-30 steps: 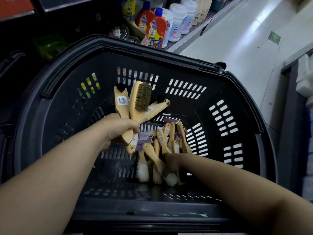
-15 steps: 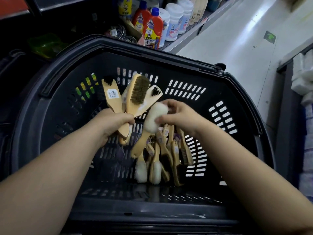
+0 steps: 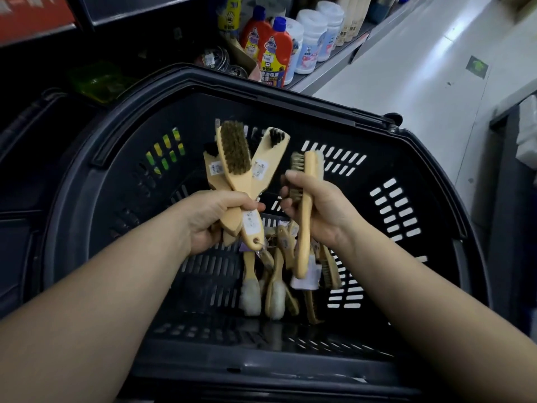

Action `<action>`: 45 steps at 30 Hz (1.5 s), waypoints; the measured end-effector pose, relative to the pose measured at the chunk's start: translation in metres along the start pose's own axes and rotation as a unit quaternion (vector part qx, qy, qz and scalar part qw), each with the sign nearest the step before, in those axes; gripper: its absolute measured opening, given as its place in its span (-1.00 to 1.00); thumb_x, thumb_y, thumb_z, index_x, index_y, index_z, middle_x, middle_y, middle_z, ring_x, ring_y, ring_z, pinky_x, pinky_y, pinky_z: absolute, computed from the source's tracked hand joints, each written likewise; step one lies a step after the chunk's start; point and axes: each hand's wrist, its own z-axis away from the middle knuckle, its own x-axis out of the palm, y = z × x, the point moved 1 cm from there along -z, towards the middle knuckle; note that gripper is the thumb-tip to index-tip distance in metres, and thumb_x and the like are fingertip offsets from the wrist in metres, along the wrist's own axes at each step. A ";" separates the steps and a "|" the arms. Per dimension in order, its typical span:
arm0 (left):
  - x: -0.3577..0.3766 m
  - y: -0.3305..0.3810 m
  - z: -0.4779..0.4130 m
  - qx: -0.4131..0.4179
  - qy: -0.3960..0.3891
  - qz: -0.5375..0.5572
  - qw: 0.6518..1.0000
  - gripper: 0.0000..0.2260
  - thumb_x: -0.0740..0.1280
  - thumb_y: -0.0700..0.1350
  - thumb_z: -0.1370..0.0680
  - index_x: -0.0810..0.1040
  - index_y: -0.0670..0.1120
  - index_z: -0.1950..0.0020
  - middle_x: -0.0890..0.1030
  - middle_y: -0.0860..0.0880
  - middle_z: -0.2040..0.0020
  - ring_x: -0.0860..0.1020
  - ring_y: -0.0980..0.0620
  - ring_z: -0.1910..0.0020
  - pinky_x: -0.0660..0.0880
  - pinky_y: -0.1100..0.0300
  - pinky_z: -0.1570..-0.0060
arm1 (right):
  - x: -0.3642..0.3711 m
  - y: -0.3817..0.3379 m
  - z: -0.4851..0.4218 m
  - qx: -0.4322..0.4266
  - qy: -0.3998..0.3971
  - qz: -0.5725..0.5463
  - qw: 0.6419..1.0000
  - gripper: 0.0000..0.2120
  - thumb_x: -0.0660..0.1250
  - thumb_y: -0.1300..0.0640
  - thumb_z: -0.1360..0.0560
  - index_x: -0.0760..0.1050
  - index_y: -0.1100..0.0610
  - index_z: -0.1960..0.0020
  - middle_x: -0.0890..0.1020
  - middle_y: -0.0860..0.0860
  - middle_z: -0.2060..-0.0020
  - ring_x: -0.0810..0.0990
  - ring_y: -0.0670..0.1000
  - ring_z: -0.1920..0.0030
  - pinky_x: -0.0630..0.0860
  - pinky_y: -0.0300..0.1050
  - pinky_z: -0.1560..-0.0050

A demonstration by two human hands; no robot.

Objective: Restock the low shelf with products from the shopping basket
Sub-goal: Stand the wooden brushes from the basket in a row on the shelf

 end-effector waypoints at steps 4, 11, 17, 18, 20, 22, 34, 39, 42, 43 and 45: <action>0.001 0.000 0.000 -0.007 -0.013 0.007 1.000 -0.88 0.37 -0.21 -0.43 0.66 -0.18 0.08 0.63 -0.04 0.32 0.56 0.07 0.39 0.42 0.27 0.44 | -0.002 0.001 -0.006 -0.035 0.067 -0.038 0.996 -0.85 0.35 0.16 -0.46 0.50 0.20 0.01 0.60 0.09 0.18 0.59 0.03 0.13 0.57 -0.09 0.14; 0.005 0.000 0.004 -0.025 -0.060 0.041 0.997 -0.83 0.25 -0.29 -0.47 0.55 -0.13 0.00 0.70 -0.12 0.05 0.68 -0.01 0.15 0.53 -0.05 -0.06 | 0.005 0.003 -0.002 -0.057 0.035 -0.019 0.998 -0.81 0.28 0.16 -0.53 0.55 0.23 -0.08 0.69 0.09 0.12 0.66 -0.02 0.17 0.59 -0.16 0.19; 0.005 0.002 0.004 -0.015 -0.019 0.051 0.998 -0.89 0.28 -0.32 -0.46 0.60 -0.22 0.11 0.69 -0.18 0.11 0.64 -0.04 0.22 0.44 -0.04 -0.19 | 0.011 0.004 0.000 -0.057 0.043 -0.068 0.995 -0.63 0.20 0.05 -0.57 0.43 0.23 -0.30 0.65 0.11 -0.08 0.64 0.02 -0.04 0.58 -0.05 -0.04; 0.006 0.001 0.004 -0.018 -0.014 0.044 0.999 -0.87 0.29 -0.32 -0.45 0.60 -0.23 0.07 0.69 -0.17 0.11 0.64 -0.04 0.20 0.46 -0.03 -0.17 | 0.013 0.005 0.000 -0.057 0.045 -0.056 0.996 -0.60 0.18 0.02 -0.58 0.42 0.23 -0.32 0.63 0.12 -0.13 0.61 0.04 -0.11 0.55 -0.02 -0.09; 0.006 0.000 0.003 -0.021 -0.010 0.035 0.999 -0.81 0.33 -0.32 -0.43 0.62 -0.25 -0.02 0.67 -0.20 0.05 0.62 -0.08 0.09 0.46 -0.08 -0.18 | 0.016 0.006 0.001 -0.055 0.048 -0.050 0.996 -0.56 0.17 -0.01 -0.57 0.41 0.25 -0.33 0.59 0.16 -0.18 0.58 0.09 -0.18 0.52 0.03 -0.15; 0.006 0.000 0.004 -0.020 -0.008 0.036 0.999 -0.70 0.39 -0.31 -0.39 0.59 -0.26 -0.11 0.65 -0.22 0.02 0.61 -0.10 0.07 0.47 -0.11 -0.19 | 0.019 0.008 0.002 -0.056 0.057 -0.079 0.994 -0.58 0.17 0.02 -0.58 0.43 0.28 -0.31 0.62 0.16 -0.13 0.62 0.05 -0.10 0.58 -0.03 -0.03; 0.000 0.022 0.063 0.095 0.005 0.178 0.980 -0.76 0.46 -0.29 -0.31 0.61 -0.14 0.06 0.69 -0.07 0.25 0.65 0.04 0.34 0.53 0.26 0.44 | 0.095 -0.030 0.033 -0.087 -0.072 0.011 0.994 -0.66 0.19 0.31 -0.54 0.39 0.33 -0.31 0.59 0.22 -0.07 0.62 0.09 0.03 0.62 0.03 0.06; -0.016 0.022 0.114 0.161 0.063 0.232 0.957 -0.73 0.43 -0.30 -0.39 0.58 -0.15 -0.07 0.69 -0.10 0.12 0.63 -0.02 0.20 0.53 0.17 0.25 | 0.153 -0.021 0.057 -0.148 -0.042 0.071 0.986 -0.73 0.24 0.33 -0.54 0.39 0.29 -0.24 0.59 0.24 0.01 0.62 0.09 0.16 0.59 0.03 0.08; -0.030 0.012 0.148 0.190 0.059 0.255 0.946 -0.72 0.42 -0.29 -0.41 0.59 -0.13 -0.10 0.70 -0.11 0.05 0.65 -0.06 0.07 0.56 0.10 0.09 | 0.181 -0.008 0.075 -0.158 -0.074 0.105 0.979 -0.92 0.24 0.30 -0.54 0.48 0.20 -0.01 0.60 0.15 0.16 0.62 0.05 0.24 0.60 -0.08 0.20; -0.036 0.008 0.158 0.195 0.060 0.259 0.944 -0.74 0.42 -0.29 -0.41 0.60 -0.14 -0.09 0.70 -0.11 0.05 0.65 -0.08 0.05 0.56 0.06 0.04 | 0.189 -0.001 0.081 -0.159 -0.089 0.138 0.974 -0.93 0.24 0.28 -0.54 0.49 0.17 0.03 0.59 0.15 0.17 0.60 0.06 0.22 0.58 -0.07 0.17; -0.050 -0.005 0.177 0.199 0.063 0.272 0.939 -0.75 0.42 -0.31 -0.40 0.62 -0.16 -0.06 0.70 -0.14 0.07 0.65 -0.11 0.08 0.58 -0.01 0.05 | 0.203 0.015 0.092 -0.169 -0.116 0.220 0.954 -0.91 0.27 0.26 -0.53 0.51 0.11 0.09 0.56 0.12 0.16 0.53 0.07 0.17 0.50 -0.05 0.11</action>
